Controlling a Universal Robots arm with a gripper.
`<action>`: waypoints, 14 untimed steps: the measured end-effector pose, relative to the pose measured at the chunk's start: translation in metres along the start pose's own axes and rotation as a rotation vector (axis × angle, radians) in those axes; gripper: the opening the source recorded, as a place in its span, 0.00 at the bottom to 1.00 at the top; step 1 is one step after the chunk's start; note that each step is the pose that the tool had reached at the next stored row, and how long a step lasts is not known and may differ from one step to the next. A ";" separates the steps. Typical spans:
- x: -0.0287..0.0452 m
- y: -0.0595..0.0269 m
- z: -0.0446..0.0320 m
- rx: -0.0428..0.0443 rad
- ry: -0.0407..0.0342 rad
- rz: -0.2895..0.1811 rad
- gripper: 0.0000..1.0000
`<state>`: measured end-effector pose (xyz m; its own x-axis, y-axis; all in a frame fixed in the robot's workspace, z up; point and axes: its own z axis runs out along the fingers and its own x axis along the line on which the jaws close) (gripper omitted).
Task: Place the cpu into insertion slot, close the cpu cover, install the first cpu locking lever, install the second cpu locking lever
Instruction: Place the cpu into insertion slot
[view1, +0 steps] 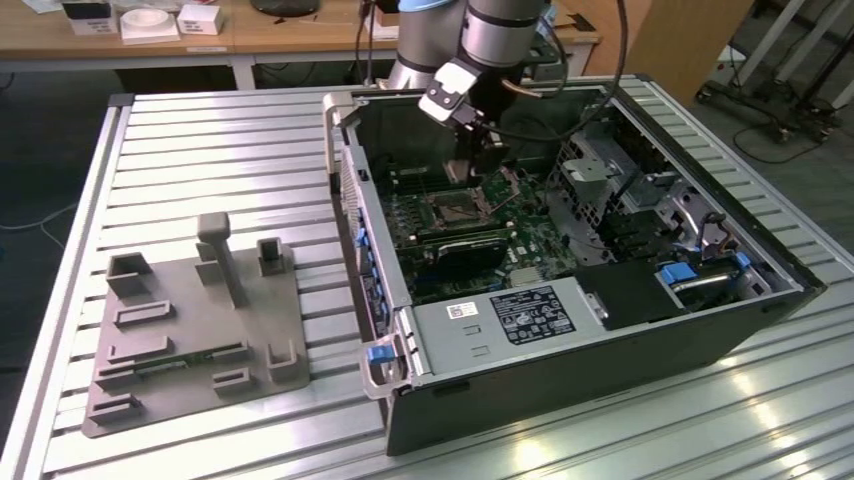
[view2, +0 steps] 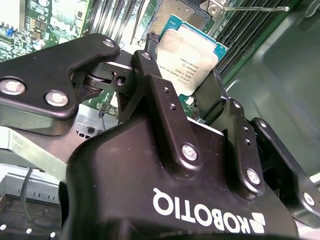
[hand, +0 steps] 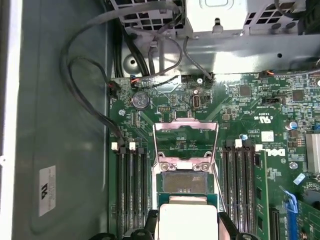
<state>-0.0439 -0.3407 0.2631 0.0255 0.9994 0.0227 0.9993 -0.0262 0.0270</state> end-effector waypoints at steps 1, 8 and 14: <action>0.0000 0.0002 0.0019 0.0004 0.0001 -0.002 0.54; -0.0003 -0.0001 0.0146 0.0042 0.0003 -0.006 0.54; -0.0005 -0.0004 0.0251 0.0111 0.0002 -0.006 0.54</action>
<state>-0.0436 -0.3406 0.2380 0.0196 0.9996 0.0227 0.9997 -0.0199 0.0160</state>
